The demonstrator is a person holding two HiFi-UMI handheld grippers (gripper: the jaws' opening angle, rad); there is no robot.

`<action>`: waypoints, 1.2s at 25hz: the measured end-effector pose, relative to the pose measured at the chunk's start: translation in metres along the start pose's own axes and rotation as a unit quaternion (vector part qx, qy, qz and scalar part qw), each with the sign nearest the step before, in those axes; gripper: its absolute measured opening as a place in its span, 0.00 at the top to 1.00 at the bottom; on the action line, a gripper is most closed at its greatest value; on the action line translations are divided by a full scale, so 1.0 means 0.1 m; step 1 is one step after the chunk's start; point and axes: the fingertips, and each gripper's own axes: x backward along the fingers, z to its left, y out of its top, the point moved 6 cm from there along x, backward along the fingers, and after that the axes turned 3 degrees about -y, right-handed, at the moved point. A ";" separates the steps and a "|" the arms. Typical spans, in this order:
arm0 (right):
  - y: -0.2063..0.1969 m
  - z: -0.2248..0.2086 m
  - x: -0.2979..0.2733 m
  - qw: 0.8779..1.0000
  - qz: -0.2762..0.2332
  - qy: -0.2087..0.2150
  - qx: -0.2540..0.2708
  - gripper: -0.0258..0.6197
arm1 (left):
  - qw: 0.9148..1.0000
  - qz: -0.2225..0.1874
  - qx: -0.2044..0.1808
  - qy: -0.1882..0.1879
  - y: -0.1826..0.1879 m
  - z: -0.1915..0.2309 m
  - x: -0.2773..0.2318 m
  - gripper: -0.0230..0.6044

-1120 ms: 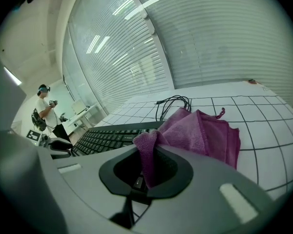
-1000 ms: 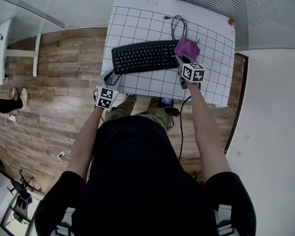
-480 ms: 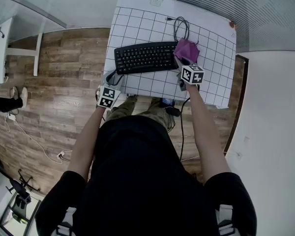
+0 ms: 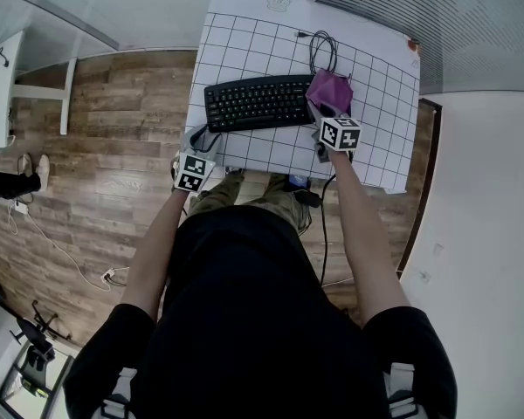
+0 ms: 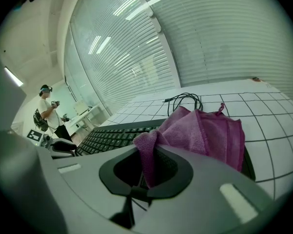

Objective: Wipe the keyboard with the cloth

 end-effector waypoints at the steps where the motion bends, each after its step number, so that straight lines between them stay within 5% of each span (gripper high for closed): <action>1: 0.00 0.02 -0.01 1.000 0.000 0.003 0.000 0.90 | 1.000 0.001 0.000 0.000 0.01 0.00 0.00 0.72; 30: -0.15 0.68 -0.20 0.998 0.007 0.056 0.006 0.90 | 1.000 -0.002 -0.004 -0.003 -0.02 -0.01 0.00 0.72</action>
